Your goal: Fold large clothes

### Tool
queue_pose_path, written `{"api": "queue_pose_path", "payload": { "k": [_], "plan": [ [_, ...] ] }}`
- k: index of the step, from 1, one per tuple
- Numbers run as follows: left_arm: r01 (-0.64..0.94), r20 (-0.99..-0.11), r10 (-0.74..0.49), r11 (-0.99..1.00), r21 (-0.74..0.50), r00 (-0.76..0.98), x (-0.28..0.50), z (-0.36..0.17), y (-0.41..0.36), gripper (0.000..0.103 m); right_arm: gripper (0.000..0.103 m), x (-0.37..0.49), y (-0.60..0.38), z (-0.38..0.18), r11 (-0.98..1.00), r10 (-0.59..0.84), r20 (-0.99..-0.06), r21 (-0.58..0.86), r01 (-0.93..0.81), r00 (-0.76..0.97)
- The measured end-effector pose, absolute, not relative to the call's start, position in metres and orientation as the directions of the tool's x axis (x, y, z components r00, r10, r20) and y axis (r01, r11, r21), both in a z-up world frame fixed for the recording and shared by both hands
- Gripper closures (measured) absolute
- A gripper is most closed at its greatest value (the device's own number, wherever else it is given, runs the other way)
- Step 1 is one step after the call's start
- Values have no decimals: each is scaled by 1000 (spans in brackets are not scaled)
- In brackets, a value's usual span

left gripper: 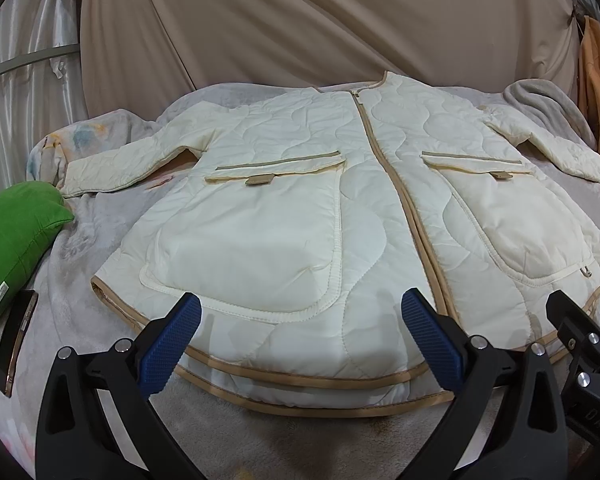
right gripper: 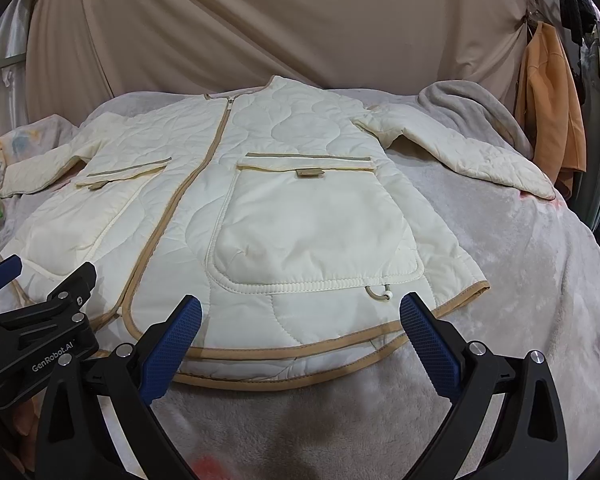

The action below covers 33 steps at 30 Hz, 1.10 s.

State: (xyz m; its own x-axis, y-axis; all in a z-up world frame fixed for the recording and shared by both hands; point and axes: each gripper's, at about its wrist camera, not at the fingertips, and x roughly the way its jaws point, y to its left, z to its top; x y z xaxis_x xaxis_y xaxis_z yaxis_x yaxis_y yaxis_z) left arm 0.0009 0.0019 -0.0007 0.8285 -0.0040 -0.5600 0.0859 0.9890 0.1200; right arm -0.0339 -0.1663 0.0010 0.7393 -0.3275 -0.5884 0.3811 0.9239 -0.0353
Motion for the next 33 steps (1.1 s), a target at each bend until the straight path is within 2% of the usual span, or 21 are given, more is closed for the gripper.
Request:
{"api": "queue_pose_path", "payload": {
  "k": [23, 33],
  "plan": [
    [85, -542, -5, 989, 123, 840, -5, 0, 6, 5, 5, -55, -170, 3, 919, -326, -596, -18, 394, 734],
    [104, -557, -7, 984, 142, 830, -20, 1, -2, 5, 5, -74, -157, 7, 914, -364, -575, -72, 399, 733]
  ]
}}
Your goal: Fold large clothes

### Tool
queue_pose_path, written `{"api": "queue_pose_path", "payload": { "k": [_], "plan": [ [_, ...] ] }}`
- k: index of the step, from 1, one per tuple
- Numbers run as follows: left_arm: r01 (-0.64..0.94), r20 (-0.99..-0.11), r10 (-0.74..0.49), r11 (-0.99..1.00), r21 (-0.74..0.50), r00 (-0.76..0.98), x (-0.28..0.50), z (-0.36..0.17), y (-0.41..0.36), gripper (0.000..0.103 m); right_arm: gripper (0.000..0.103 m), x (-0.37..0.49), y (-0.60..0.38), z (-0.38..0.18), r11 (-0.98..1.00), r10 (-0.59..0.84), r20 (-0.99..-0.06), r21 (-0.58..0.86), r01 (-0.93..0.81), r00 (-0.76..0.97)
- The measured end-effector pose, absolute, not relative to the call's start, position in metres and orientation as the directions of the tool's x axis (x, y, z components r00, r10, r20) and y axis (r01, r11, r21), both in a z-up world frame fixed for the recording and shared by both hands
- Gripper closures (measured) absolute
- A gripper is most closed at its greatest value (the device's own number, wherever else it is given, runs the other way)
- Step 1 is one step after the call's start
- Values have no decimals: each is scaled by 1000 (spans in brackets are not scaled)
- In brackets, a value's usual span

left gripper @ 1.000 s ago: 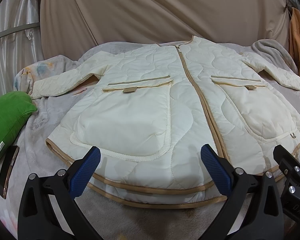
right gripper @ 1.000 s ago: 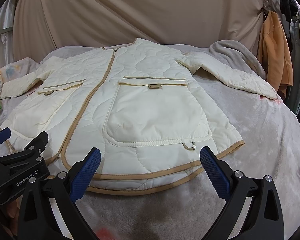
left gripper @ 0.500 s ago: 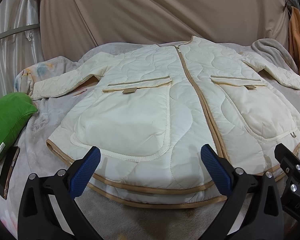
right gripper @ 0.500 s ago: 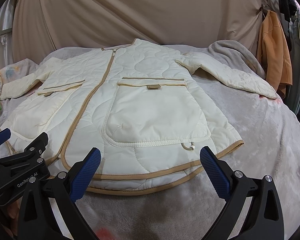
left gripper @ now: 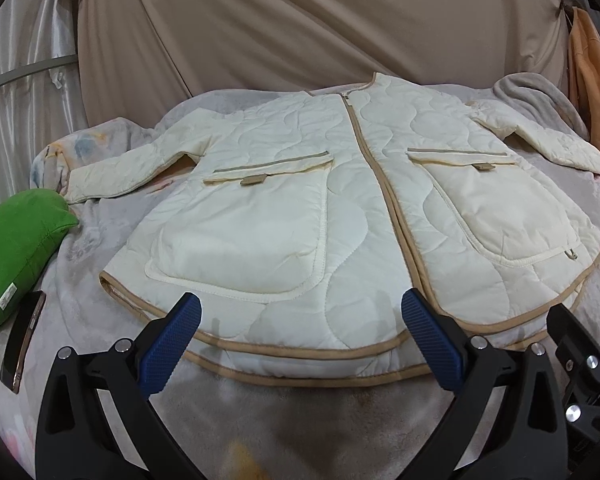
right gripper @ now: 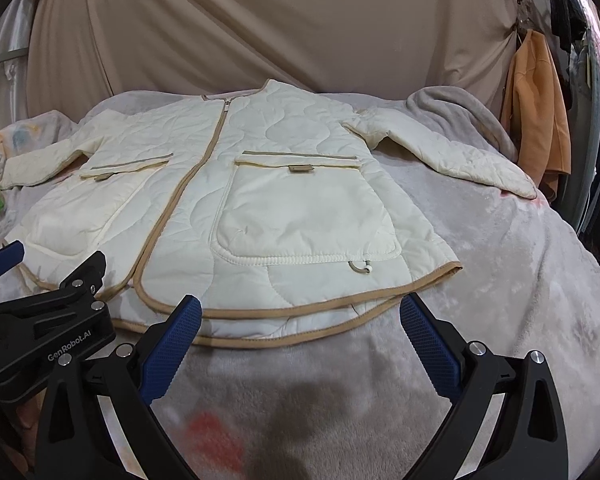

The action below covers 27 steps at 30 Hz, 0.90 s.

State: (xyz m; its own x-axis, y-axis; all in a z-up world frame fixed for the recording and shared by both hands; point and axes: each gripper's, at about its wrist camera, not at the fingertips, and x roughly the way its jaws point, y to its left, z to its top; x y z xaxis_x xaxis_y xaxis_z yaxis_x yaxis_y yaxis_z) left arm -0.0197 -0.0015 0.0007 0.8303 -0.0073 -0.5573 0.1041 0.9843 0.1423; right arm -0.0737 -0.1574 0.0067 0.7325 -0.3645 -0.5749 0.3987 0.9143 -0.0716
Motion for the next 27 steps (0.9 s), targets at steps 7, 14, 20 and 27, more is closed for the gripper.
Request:
{"api": "queue_pose_path", "payload": {
  "k": [7, 14, 20, 27],
  "plan": [
    [101, -559, -5, 985, 142, 829, -23, 0, -2, 5, 5, -78, -159, 7, 911, -365, -572, -58, 407, 735],
    [101, -562, -5, 985, 139, 827, -24, 0, -2, 5, 5, -78, -159, 7, 912, -367, -569, -64, 405, 736],
    [103, -565, -5, 985, 141, 825, -24, 0, -1, 5, 5, -79, -157, 6, 912, -366, -571, -64, 405, 735],
    [102, -566, -4, 985, 141, 824, -24, -1, -1, 5, 5, -79, -157, 5, 912, -366, -571, -63, 405, 735]
  ]
}}
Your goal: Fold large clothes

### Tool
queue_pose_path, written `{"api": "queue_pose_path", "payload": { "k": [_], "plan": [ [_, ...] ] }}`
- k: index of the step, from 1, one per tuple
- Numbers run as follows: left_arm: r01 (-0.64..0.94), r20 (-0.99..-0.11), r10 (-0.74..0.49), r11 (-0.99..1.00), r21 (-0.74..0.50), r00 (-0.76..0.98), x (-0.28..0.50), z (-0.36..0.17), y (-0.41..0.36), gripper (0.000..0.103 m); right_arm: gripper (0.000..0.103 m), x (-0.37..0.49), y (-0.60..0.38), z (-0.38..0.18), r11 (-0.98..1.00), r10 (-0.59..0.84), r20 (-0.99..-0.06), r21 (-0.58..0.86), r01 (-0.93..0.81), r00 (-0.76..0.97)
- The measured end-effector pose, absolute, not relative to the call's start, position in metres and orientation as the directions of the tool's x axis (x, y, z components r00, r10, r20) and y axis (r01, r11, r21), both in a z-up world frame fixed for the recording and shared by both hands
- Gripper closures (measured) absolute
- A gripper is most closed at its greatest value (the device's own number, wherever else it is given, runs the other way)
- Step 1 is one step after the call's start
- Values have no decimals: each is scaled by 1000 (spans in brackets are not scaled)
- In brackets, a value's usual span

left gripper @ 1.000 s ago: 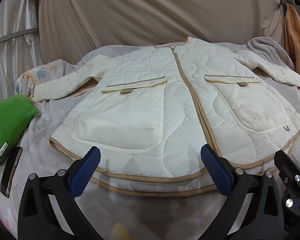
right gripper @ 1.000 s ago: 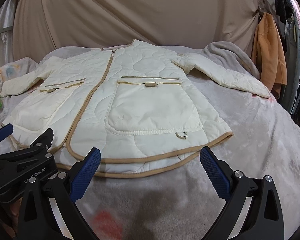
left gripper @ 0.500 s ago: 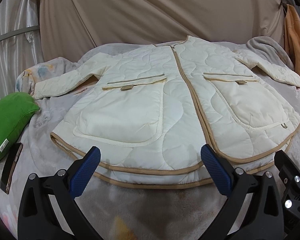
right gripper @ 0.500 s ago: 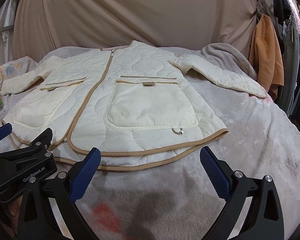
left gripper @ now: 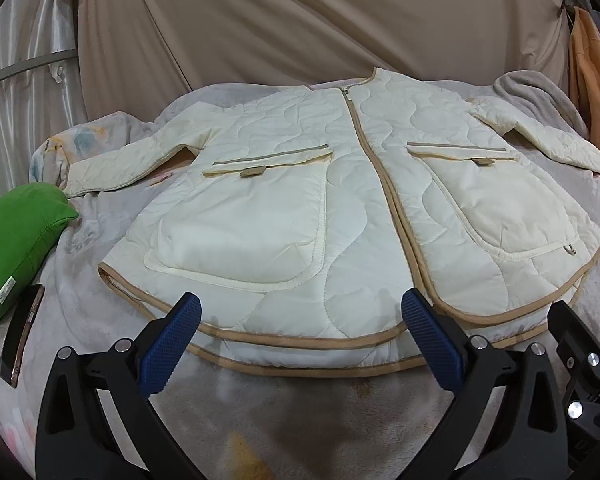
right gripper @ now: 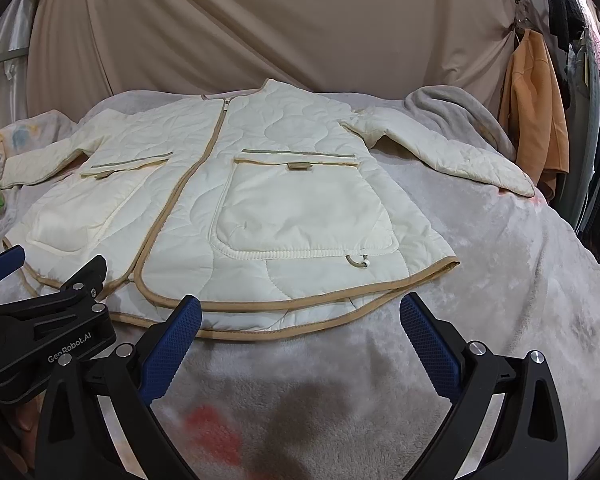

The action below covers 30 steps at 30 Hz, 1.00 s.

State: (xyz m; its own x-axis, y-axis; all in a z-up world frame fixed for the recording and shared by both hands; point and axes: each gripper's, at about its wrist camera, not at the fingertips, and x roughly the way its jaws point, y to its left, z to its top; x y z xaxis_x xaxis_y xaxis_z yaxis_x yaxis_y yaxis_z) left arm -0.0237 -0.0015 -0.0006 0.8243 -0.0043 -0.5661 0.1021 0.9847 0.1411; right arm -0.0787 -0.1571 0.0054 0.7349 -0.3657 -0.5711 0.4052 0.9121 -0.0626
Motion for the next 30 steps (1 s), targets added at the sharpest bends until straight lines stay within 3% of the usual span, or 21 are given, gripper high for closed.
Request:
{"api": "queue_pose_path", "payload": {
  "k": [23, 27, 30],
  "plan": [
    [104, -572, -10, 986, 132, 821, -23, -1, 0, 5, 5, -79, -158, 6, 916, -352, -574, -51, 397, 739],
    [137, -599, -83, 990, 46, 796, -14, 10, 18, 5, 5, -84, -198, 32, 922, -262, -581, 84, 377, 770],
    [164, -609, -140, 986, -16, 781, 1, 29, 39, 5, 5, -96, -267, 65, 884, -286, -554, 163, 438, 782]
  ]
}}
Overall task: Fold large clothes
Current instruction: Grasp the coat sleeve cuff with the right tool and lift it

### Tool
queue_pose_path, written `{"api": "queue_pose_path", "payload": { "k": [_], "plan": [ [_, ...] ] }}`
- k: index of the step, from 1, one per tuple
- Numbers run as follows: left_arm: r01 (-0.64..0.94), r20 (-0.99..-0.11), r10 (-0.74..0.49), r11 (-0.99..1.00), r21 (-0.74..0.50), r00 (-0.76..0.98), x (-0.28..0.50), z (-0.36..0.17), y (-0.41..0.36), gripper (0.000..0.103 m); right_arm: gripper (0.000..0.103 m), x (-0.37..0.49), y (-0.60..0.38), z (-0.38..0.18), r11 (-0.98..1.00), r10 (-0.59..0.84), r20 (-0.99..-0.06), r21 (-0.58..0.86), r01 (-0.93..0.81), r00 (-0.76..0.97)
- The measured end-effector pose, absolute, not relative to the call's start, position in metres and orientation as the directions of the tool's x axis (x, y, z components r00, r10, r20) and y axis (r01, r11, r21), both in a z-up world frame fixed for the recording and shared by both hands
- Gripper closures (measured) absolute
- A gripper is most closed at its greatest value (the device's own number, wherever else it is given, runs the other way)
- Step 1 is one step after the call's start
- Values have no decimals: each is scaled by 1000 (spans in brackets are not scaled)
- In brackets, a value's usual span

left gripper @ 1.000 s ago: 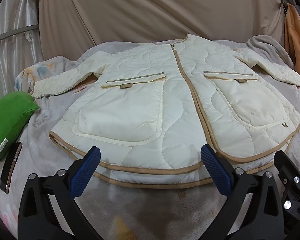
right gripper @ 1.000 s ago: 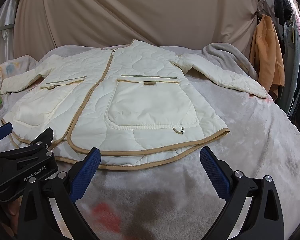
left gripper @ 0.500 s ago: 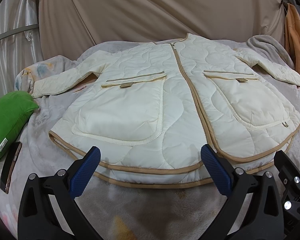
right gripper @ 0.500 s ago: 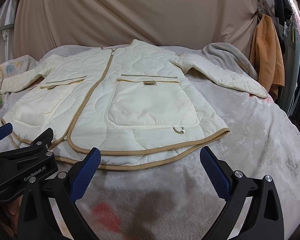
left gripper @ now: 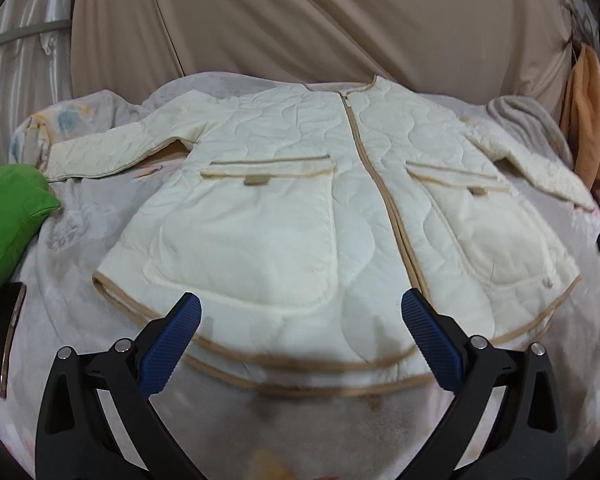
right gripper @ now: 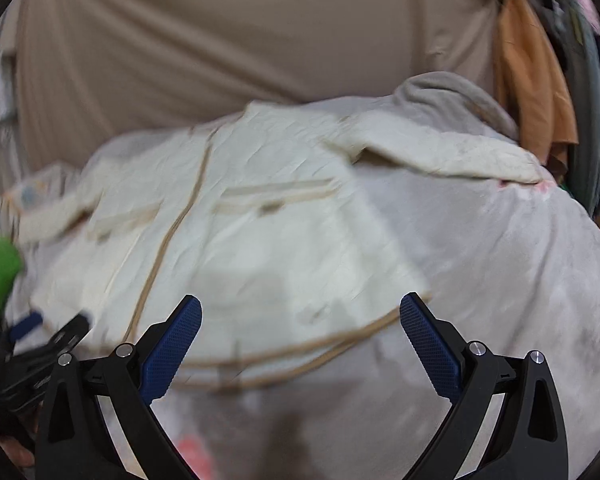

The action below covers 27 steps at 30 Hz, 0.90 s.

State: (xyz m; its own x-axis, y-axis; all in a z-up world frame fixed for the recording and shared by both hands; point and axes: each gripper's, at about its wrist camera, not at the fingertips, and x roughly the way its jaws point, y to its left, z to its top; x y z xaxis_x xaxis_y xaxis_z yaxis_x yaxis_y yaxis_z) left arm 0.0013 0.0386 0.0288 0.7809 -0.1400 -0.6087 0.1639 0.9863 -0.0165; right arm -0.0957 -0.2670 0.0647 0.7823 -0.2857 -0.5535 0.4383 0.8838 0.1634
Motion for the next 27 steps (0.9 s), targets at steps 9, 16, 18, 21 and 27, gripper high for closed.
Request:
{"api": "queue_pose_path", "payload": {
  "k": [9, 16, 18, 21, 27],
  "plan": [
    [82, -585, -123, 992, -96, 801, 70, 65, 89, 5, 12, -76, -513, 54, 651, -367, -642, 340, 679, 673],
    [80, -565, -103, 995, -66, 818, 118, 72, 87, 5, 15, -49, -626, 21, 502, -332, -680, 459, 733, 654],
    [95, -574, -120, 993, -73, 810, 132, 71, 80, 5, 18, -38, -645, 14, 468, -327, -692, 473, 746, 644],
    [113, -599, -142, 990, -87, 788, 150, 64, 77, 5, 38, -23, -664, 6, 424, -319, -704, 493, 760, 635],
    [136, -597, -143, 989, -57, 789, 171, 61, 65, 5, 93, 28, -646, 52, 528, -341, -624, 492, 692, 704]
  ]
}}
